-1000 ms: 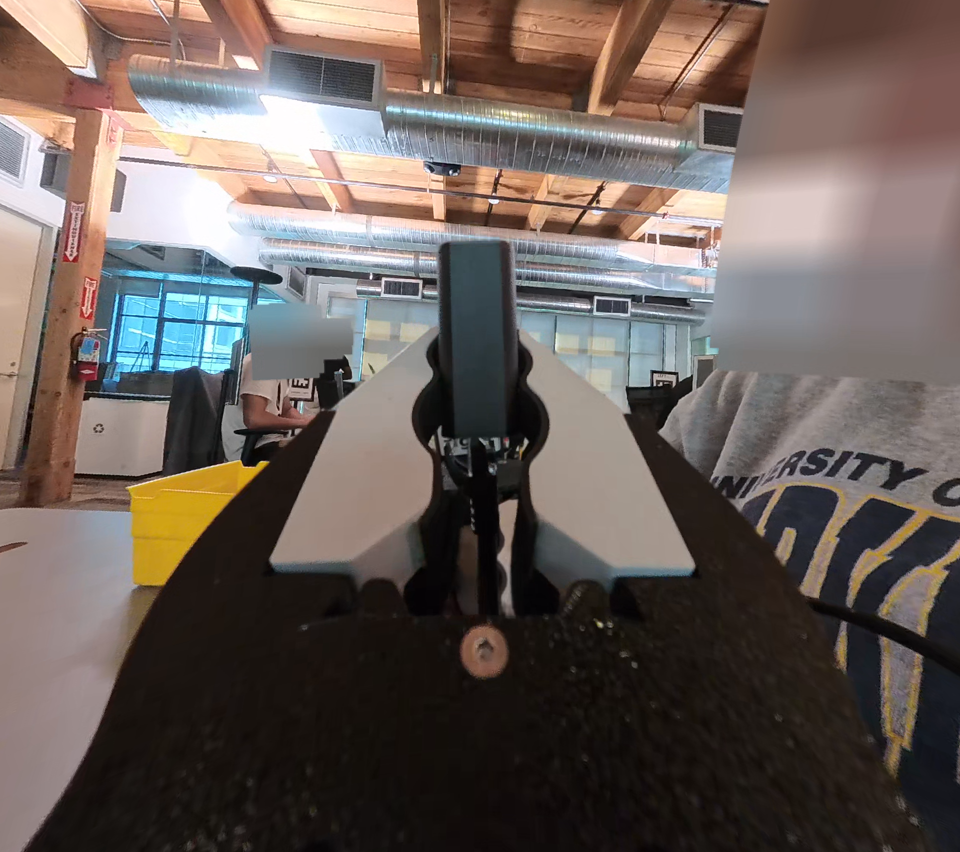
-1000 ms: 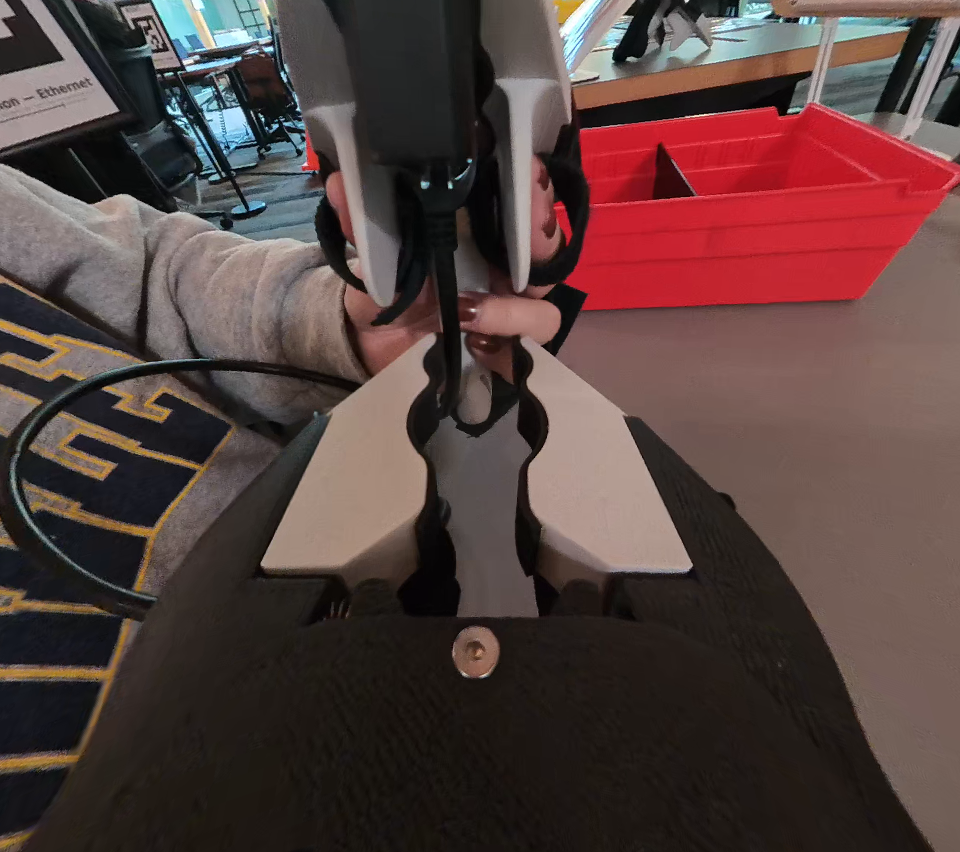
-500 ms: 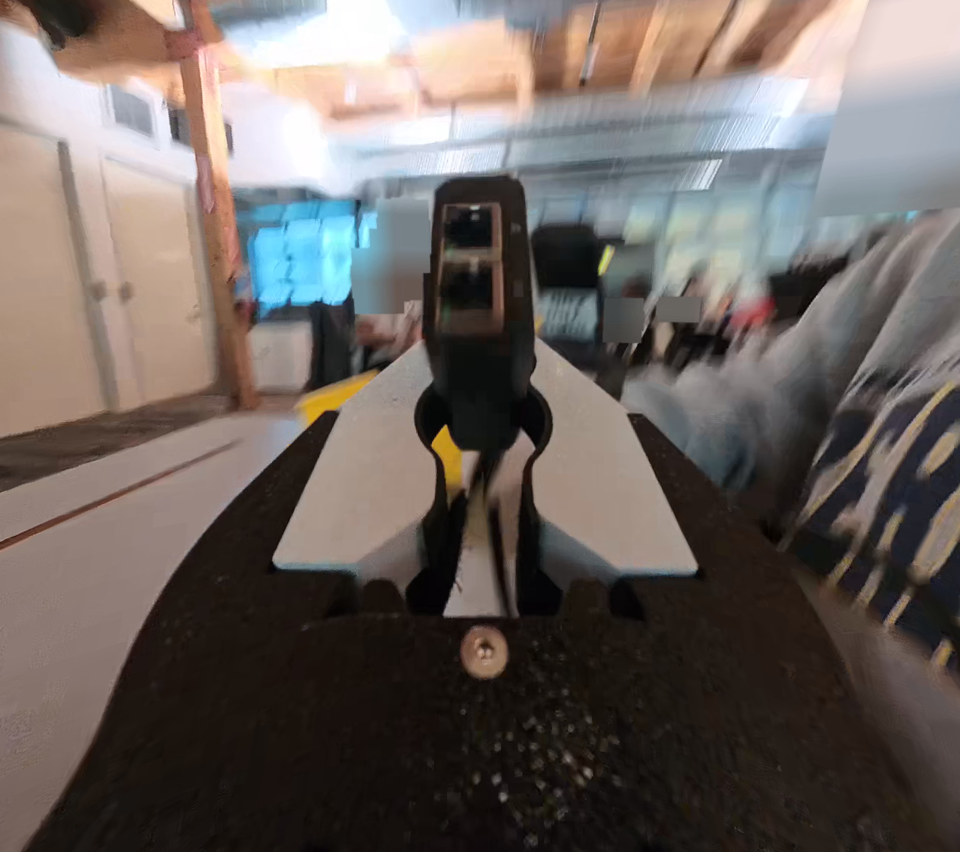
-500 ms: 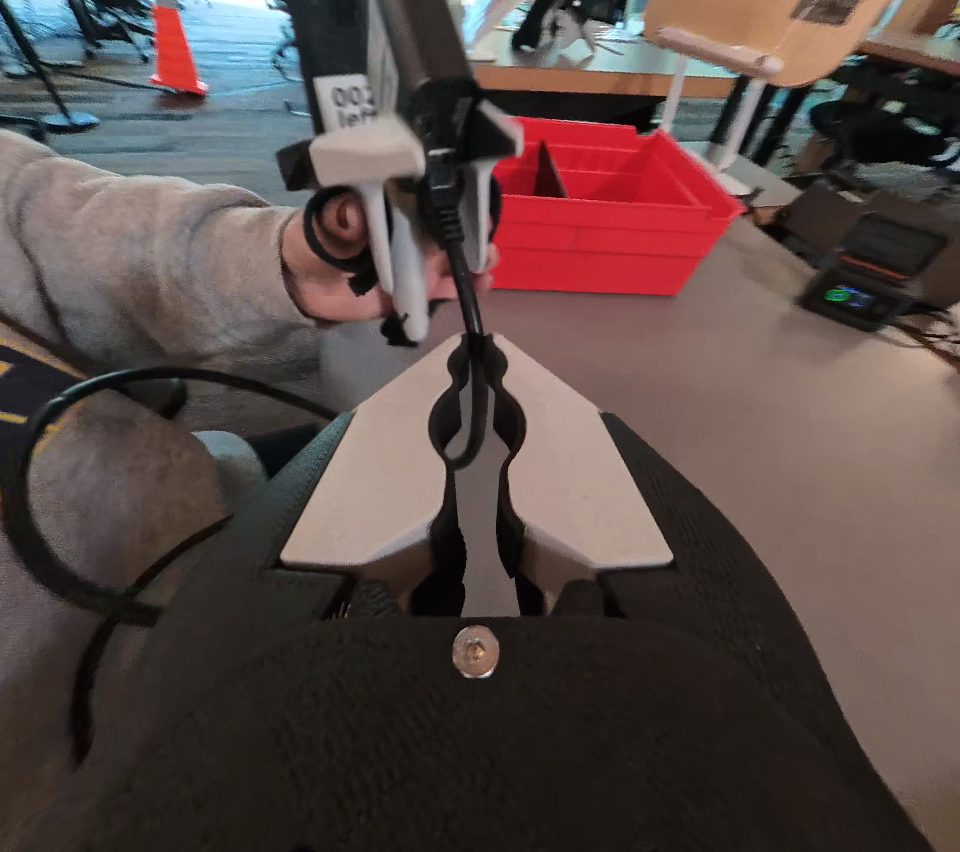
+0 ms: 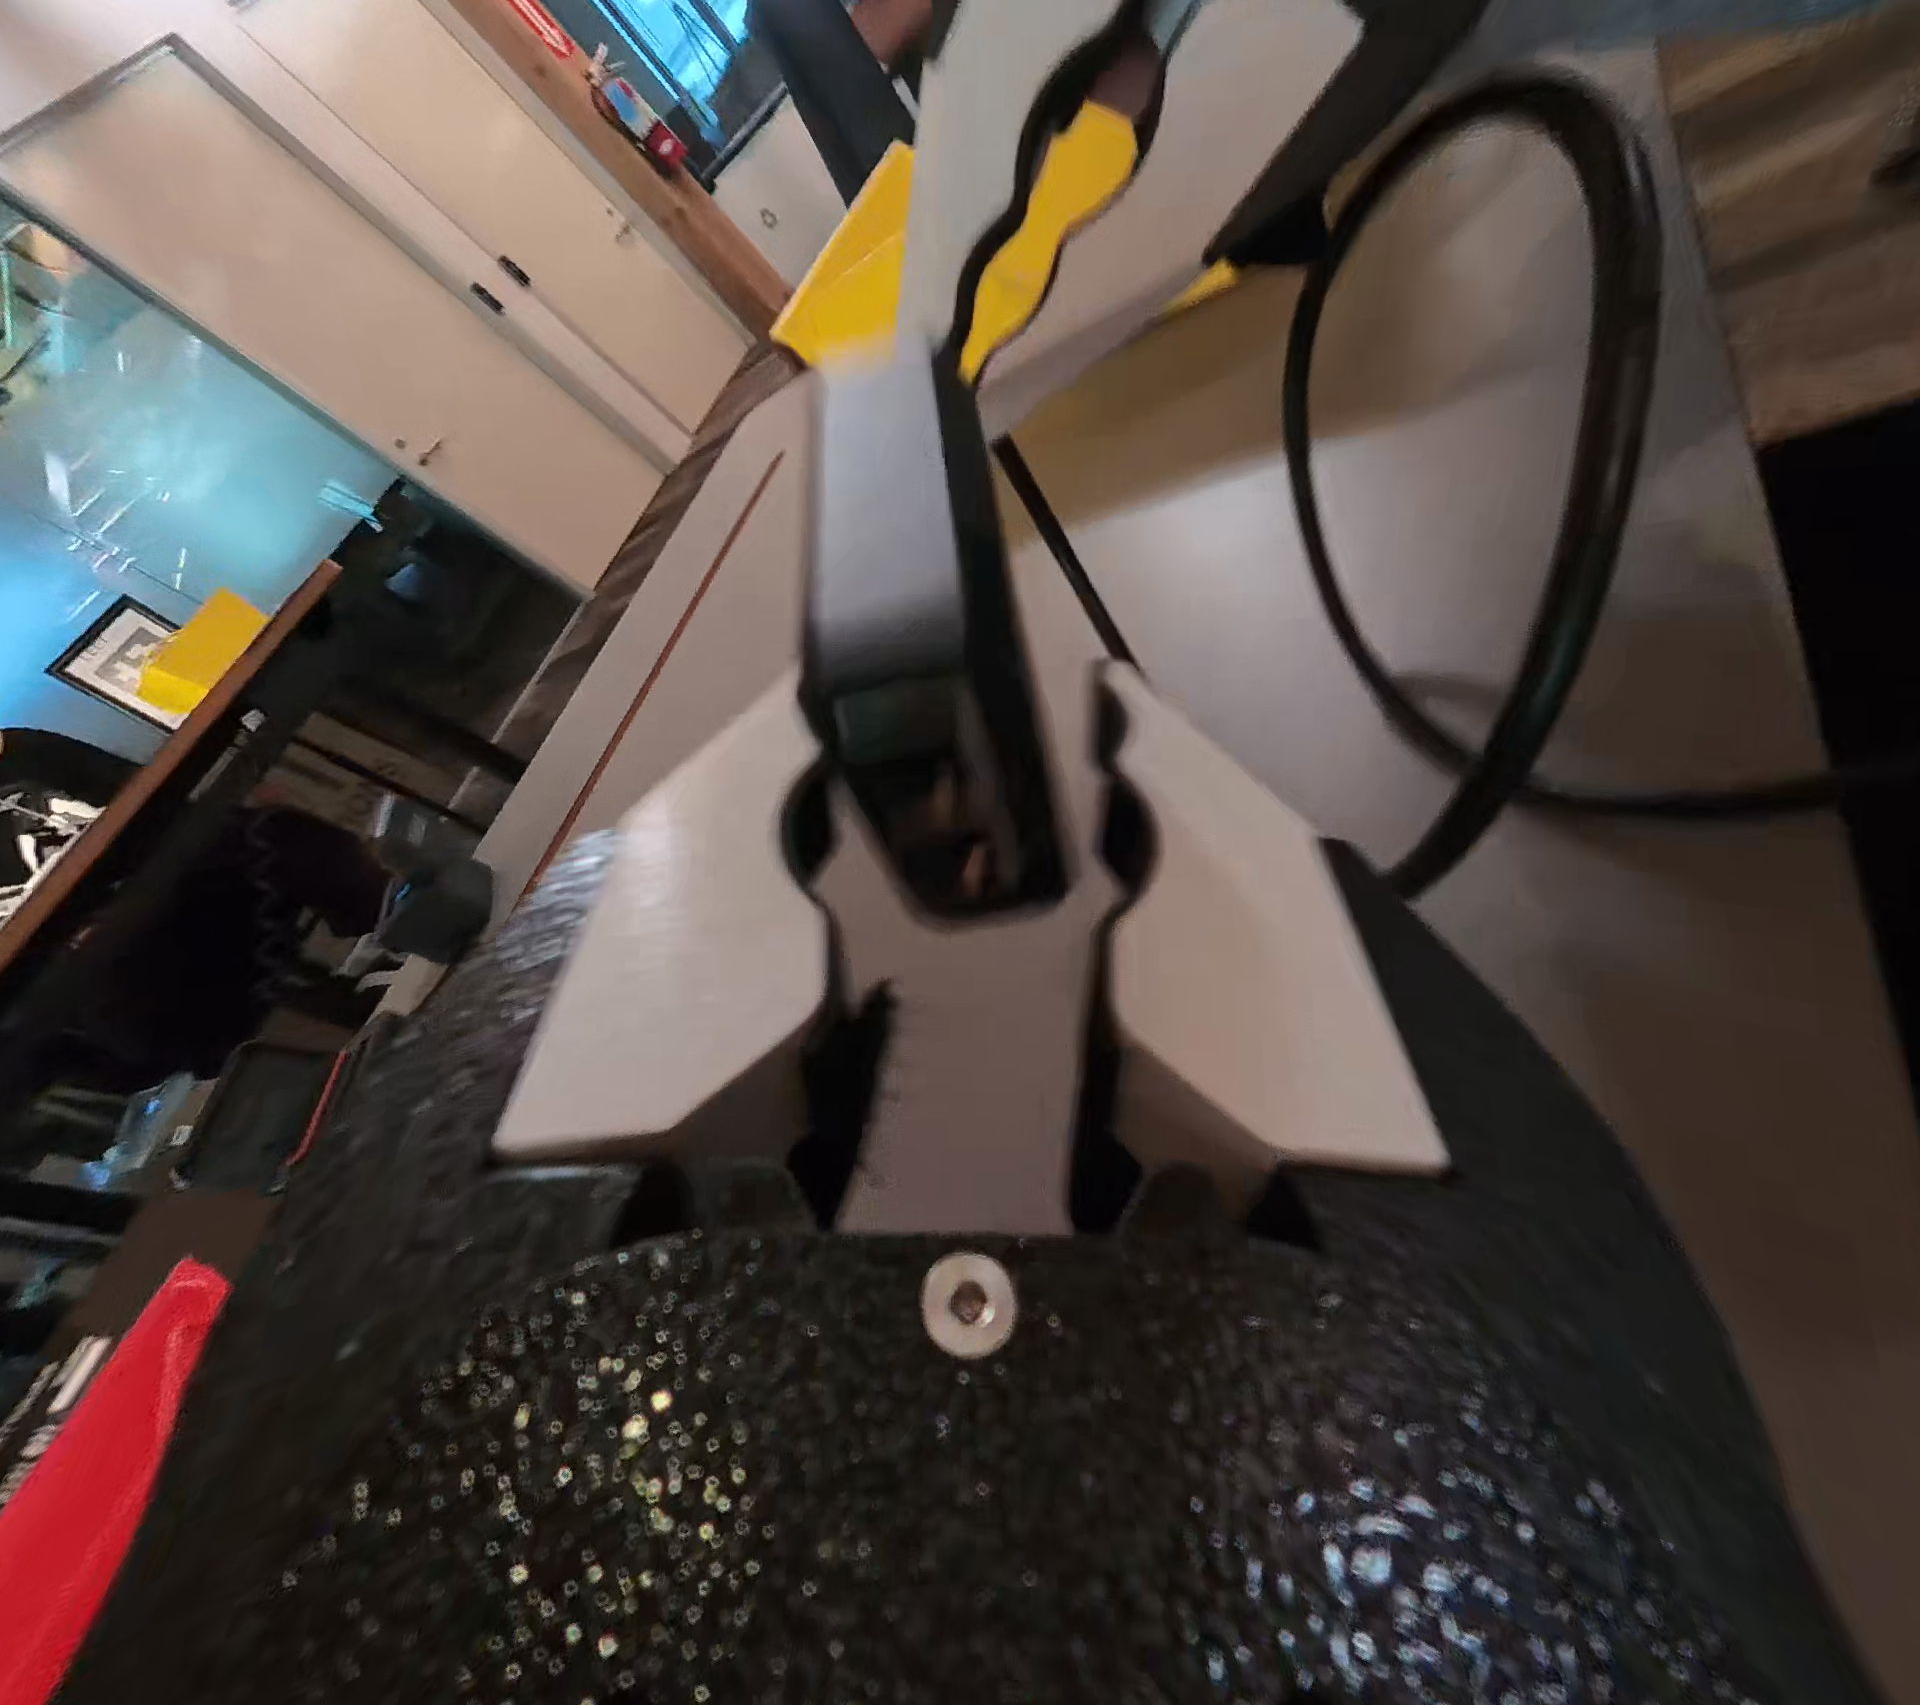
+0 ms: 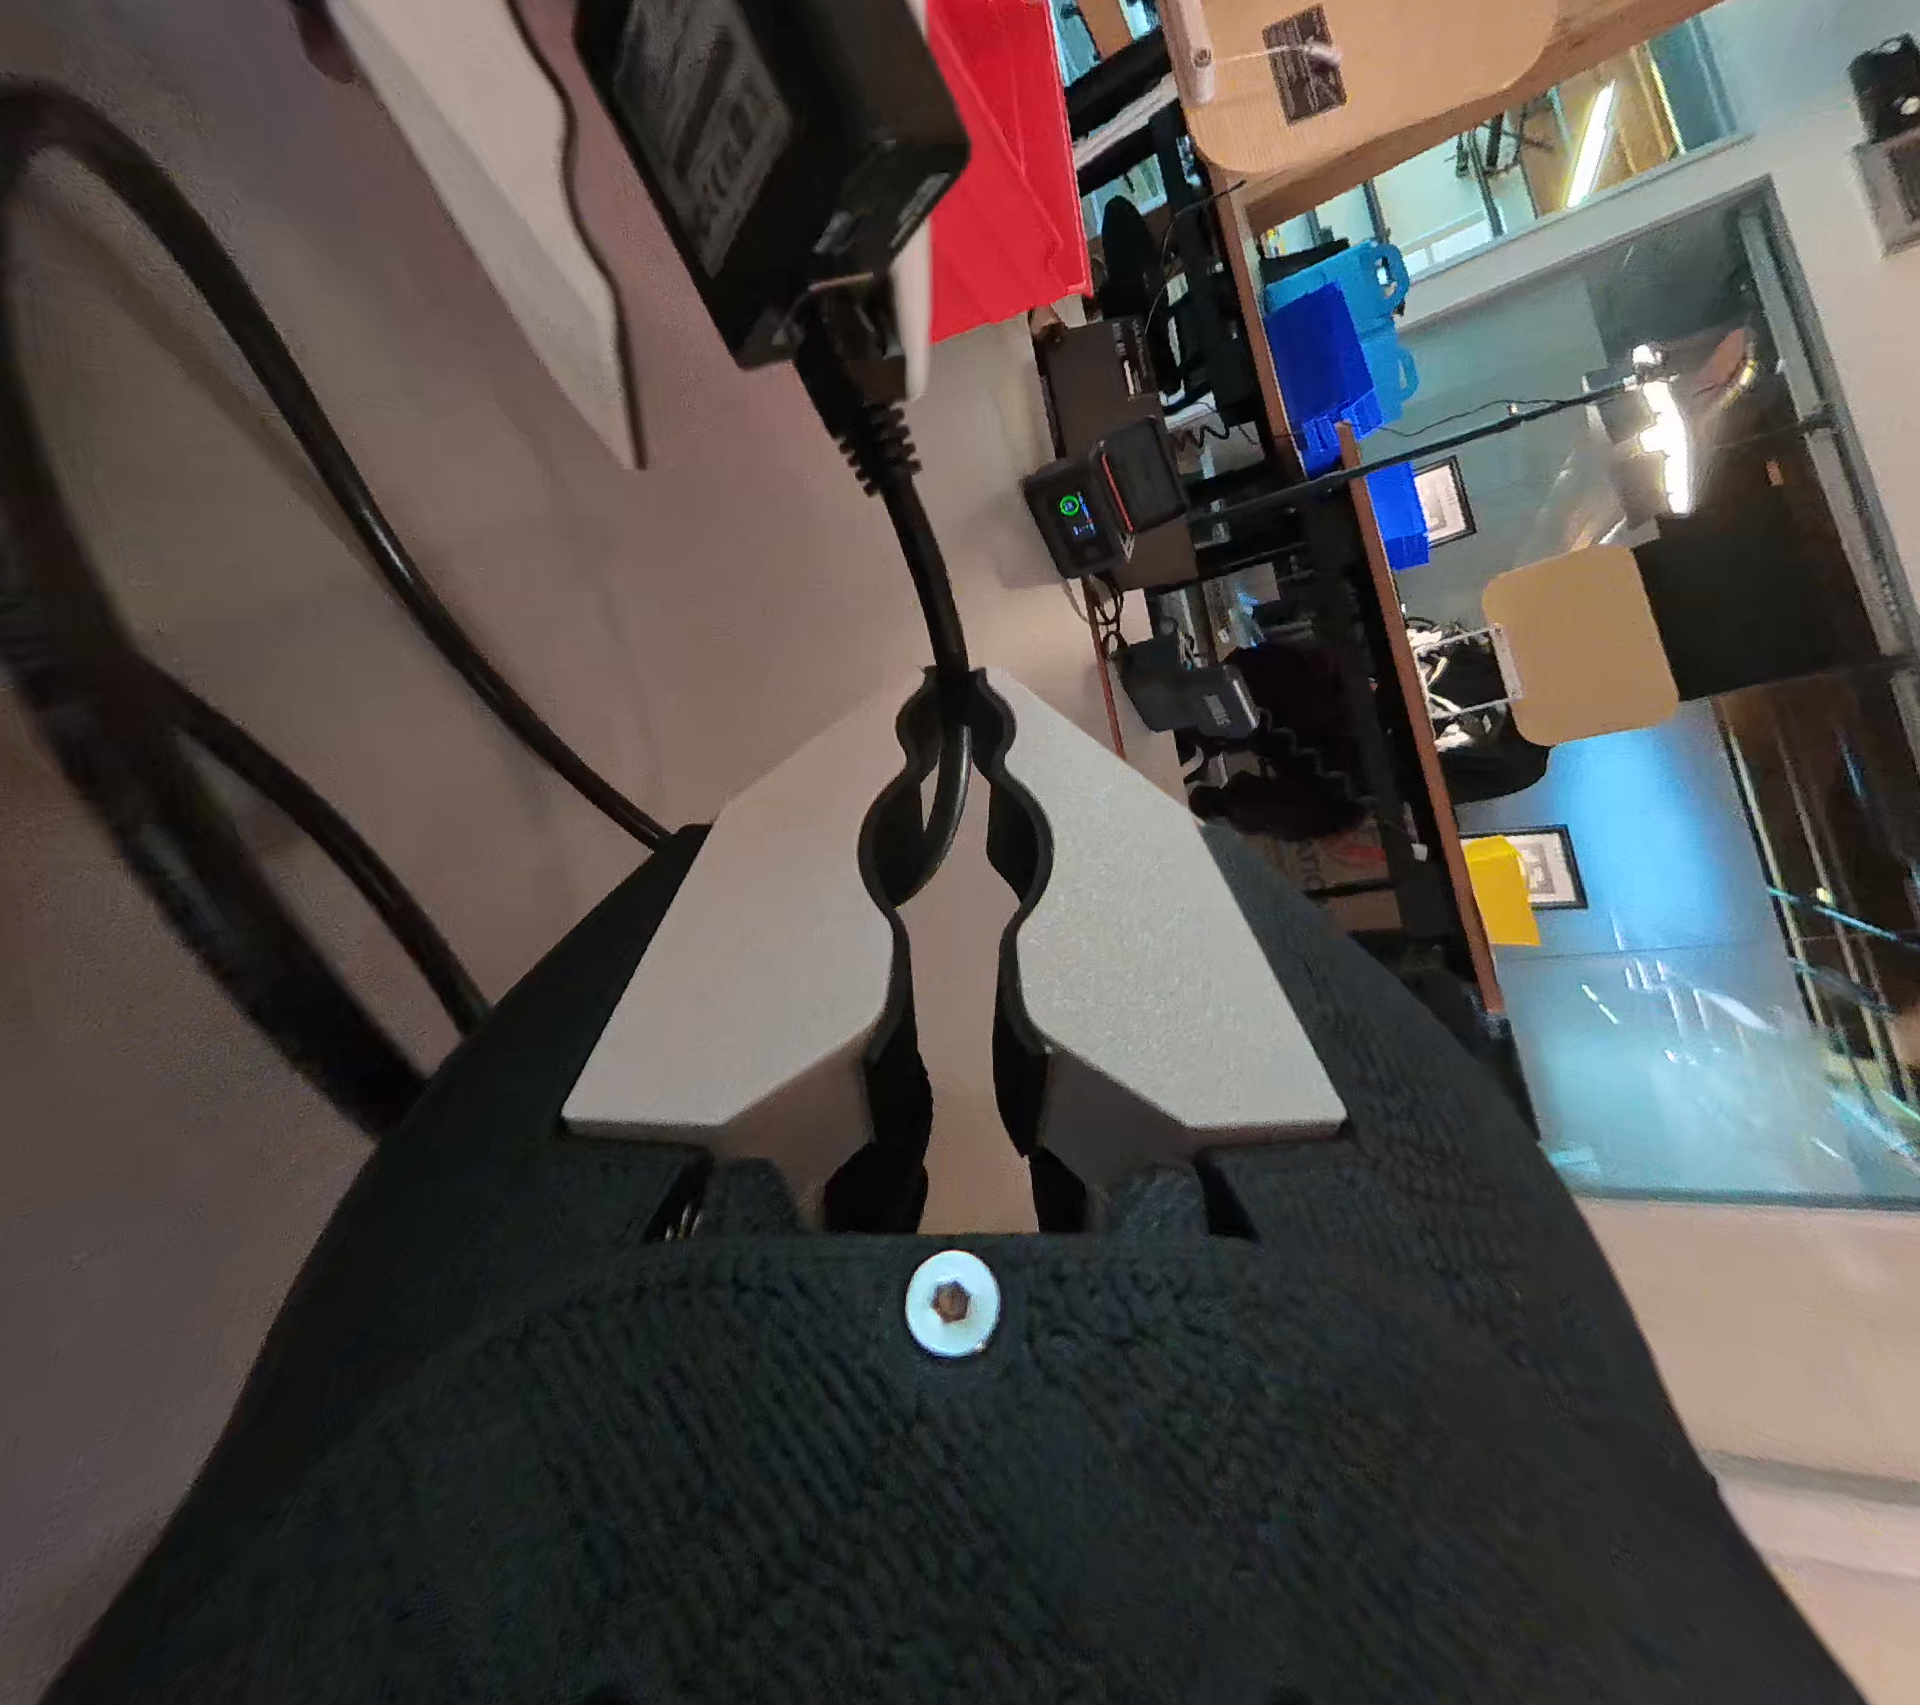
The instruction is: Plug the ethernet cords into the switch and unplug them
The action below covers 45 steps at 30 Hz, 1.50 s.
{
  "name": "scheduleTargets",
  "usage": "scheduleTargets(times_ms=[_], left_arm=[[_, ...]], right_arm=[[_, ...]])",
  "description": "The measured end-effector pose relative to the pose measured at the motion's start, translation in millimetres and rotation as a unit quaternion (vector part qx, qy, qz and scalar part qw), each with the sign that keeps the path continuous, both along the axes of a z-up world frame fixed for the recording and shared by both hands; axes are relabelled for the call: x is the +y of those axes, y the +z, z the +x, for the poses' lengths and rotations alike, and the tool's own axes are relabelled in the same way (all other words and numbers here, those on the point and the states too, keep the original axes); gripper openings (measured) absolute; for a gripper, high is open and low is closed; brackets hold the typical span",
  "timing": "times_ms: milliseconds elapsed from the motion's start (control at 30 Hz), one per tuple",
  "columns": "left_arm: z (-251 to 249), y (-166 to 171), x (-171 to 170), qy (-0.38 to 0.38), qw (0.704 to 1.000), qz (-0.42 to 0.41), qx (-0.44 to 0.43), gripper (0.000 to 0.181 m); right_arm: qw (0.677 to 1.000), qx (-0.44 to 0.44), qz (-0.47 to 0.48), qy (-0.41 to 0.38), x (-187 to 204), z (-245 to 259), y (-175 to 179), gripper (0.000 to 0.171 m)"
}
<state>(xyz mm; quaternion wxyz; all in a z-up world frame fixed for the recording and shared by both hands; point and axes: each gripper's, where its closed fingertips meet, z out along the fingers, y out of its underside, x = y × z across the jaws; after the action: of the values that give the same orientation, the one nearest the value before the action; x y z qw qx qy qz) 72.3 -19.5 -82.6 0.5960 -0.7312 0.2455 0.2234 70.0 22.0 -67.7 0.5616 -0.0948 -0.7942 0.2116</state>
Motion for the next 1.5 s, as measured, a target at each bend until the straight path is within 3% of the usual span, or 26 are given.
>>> scheduleTargets(times_ms=[100,167,267,367,400,433,467,567,633,733,967,1200,1500], left_arm=[[7,3,3,-0.010,0.999,-0.002,-0.049,0.077],[13,-3,1,-0.031,0.993,-0.020,-0.110,0.086],[7,-4,-1,-0.027,0.988,-0.018,-0.153,0.066],[-2,-13,-1,-0.004,0.987,-0.039,-0.157,0.067],[-1,-12,-1,-0.008,0.987,-0.033,-0.158,0.057],[0,-8,-2,-0.015,0.988,-0.020,-0.153,0.029],[2,-5,-3,-0.024,0.989,-0.011,-0.146,0.021],[1,-14,-4,-0.018,0.994,-0.034,-0.098,0.021],[4,-19,-2,-0.021,0.997,-0.044,-0.055,0.022],[13,-28,2,-0.038,0.996,-0.069,-0.037,0.021],[25,-47,2,-0.073,0.991,-0.106,-0.026,0.021],[26,-51,3,-0.072,0.991,-0.114,-0.014,0.021],[26,-53,3,-0.076,0.990,-0.113,-0.022,0.021]], right_arm=[[1.000,0.002,0.003,-0.014,9,-2,-1,0.003],[1.000,0.003,0.003,-0.016,11,-3,-2,0.003],[1.000,0.009,-0.005,0.001,8,-1,-2,0.003],[0.999,0.025,-0.016,0.013,7,1,5,0.003],[0.999,0.025,-0.023,0.017,7,2,7,0.003],[0.999,0.020,-0.026,0.023,6,2,6,0.003],[0.999,0.012,-0.029,0.031,5,4,3,0.003],[0.995,-0.044,-0.070,0.063,3,10,-8,0.007],[0.983,-0.091,-0.123,0.097,-4,17,-14,0.031],[0.972,-0.136,-0.136,0.133,-17,26,-27,0.041],[0.981,-0.116,-0.058,0.141,-39,27,-47,0.026],[0.977,-0.131,-0.069,0.152,-44,31,-49,0.013],[0.975,-0.137,-0.085,0.152,-45,32,-52,0.013]])
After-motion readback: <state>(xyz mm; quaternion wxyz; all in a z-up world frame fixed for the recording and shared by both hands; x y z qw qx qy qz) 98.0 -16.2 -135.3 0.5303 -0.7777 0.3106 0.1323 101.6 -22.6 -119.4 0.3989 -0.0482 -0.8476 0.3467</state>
